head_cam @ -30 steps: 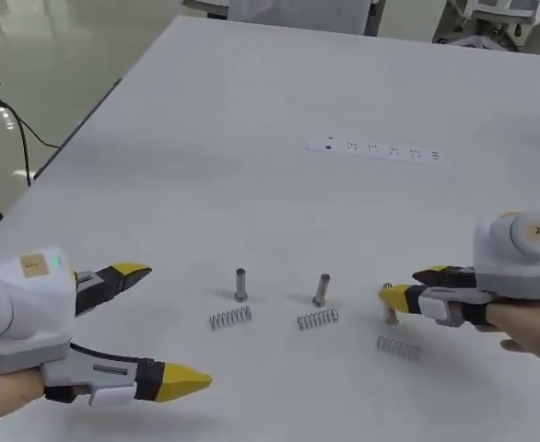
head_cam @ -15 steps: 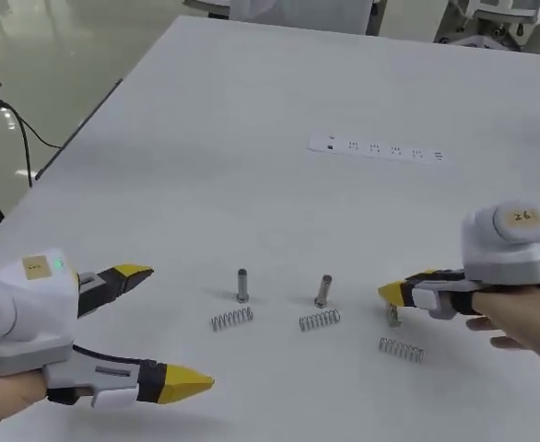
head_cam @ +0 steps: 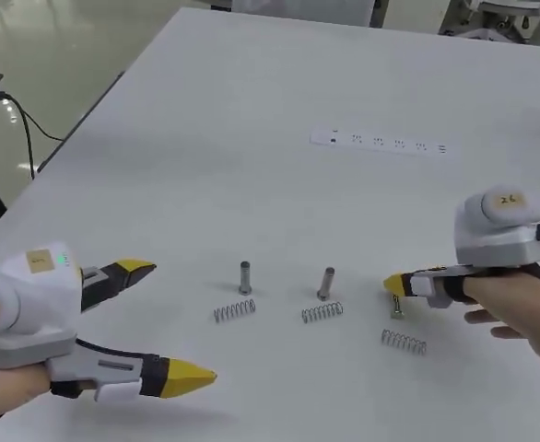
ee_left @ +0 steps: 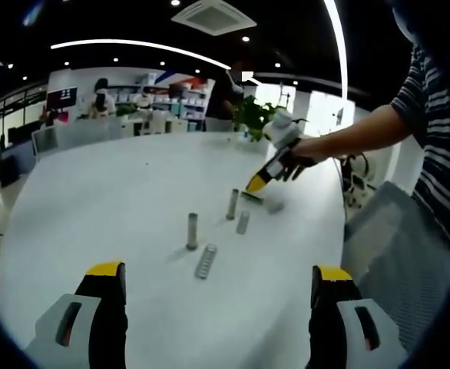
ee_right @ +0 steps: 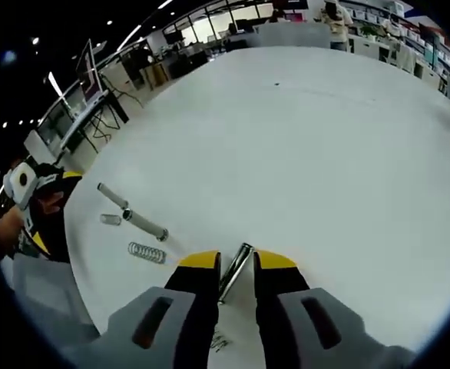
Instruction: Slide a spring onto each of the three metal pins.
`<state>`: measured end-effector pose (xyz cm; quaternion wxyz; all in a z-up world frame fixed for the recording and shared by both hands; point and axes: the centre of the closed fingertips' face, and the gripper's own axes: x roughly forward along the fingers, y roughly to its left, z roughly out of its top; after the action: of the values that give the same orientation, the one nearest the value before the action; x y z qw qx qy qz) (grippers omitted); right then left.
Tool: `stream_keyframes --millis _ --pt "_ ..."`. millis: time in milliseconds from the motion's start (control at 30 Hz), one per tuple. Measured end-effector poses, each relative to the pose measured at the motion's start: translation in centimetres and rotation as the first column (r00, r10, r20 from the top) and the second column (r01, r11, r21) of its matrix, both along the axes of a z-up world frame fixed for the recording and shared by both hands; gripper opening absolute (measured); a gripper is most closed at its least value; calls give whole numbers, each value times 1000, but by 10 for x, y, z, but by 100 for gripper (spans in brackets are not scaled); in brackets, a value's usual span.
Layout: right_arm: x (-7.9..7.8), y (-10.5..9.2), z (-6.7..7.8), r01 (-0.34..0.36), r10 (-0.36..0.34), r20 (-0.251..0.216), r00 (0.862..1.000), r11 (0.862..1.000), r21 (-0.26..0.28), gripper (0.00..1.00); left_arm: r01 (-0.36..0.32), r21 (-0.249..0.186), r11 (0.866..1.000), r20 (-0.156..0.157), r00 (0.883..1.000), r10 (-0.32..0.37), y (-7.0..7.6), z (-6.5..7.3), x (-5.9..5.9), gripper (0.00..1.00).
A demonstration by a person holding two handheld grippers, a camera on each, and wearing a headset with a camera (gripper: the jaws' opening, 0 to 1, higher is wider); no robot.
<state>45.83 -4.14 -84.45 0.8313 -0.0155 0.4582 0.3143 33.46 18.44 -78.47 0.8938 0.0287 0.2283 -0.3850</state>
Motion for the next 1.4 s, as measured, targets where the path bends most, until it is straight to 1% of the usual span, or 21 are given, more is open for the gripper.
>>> stream_keyframes --millis 67,200,367,500,667,800,933,1000,1200,1233,1400 --pt "0 0 0 5 -5 -3 1000 1000 -4 14 3 1 1000 -4 1000 -3 -1 -1 -1 98" --pt "1 -1 -4 26 -27 -23 999 999 -34 12 0 0 1000 -3 1000 0 0 -1 0 98" --pt "5 1 -4 37 -38 -28 999 998 -48 10 -6 -2 1000 -3 1000 6 2 -1 1 98" --pt "3 1 -10 46 -51 -54 997 996 -76 9 -6 -2 1000 -5 1000 6 2 -2 1 98" --pt "4 2 -10 48 -52 -55 997 995 -84 8 -7 -3 1000 -8 1000 7 2 -4 1 98" --pt "4 2 -10 34 -40 -60 997 994 -105 8 -7 -3 1000 -10 1000 7 2 -5 2 98" --pt "2 0 -11 34 -43 -69 997 992 -123 6 -6 -5 1000 -12 1000 5 0 -5 2 98" --pt "2 0 -11 14 -22 -57 998 991 -133 5 -4 -5 1000 -12 1000 4 -1 -5 2 98" --pt "-4 -1 -11 10 -17 -52 998 993 -114 5 -2 -2 1000 -16 1000 2 0 -7 1 98" --pt "-5 -1 -10 4 -9 -41 999 994 -109 5 -3 -3 1000 -16 1000 3 0 -7 1 98" --pt "-7 -3 -5 -3 2 -15 1000 996 -91 5 -6 0 1000 -15 1000 6 1 -7 1 97"
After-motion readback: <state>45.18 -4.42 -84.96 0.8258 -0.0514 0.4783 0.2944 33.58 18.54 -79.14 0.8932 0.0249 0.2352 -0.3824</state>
